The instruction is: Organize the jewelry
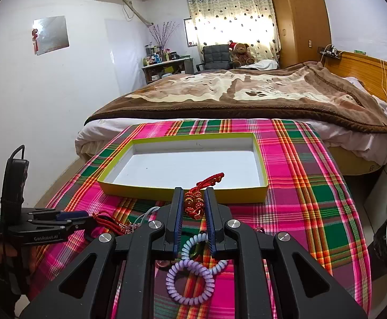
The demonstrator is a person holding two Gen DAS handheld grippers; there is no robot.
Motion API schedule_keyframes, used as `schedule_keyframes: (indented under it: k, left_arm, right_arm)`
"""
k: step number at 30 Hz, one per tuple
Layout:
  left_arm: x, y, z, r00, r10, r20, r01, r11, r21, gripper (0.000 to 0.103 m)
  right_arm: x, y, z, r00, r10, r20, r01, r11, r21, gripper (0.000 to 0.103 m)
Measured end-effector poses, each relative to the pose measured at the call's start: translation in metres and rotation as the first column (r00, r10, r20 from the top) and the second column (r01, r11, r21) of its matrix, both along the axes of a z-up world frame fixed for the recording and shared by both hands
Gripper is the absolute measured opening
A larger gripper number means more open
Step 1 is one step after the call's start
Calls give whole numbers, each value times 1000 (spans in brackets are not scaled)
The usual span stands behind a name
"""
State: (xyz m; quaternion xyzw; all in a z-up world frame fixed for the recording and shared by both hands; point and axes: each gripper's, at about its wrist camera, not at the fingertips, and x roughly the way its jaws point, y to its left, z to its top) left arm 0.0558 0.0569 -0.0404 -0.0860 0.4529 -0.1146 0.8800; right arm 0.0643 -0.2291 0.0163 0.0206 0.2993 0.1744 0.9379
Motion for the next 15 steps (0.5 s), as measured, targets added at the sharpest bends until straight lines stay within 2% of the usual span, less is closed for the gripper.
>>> schedule_keyframes:
  k: [5, 7, 15]
  left_arm:
    - [-6, 6, 4, 1000, 5, 19, -4, 999, -40, 12]
    - [-5, 10, 3, 1000, 16, 13, -15, 998, -60, 8]
    - [-6, 24, 3, 999, 32, 5, -31, 991, -133, 7]
  right_arm:
    - [1, 0, -1, 1000, -2, -4, 2, 1000, 0, 16]
    - [1, 0, -2, 1000, -3, -7, 3, 1000, 3, 16]
    - [1, 0, -1, 1000, -10, -9, 10, 1000, 2, 16]
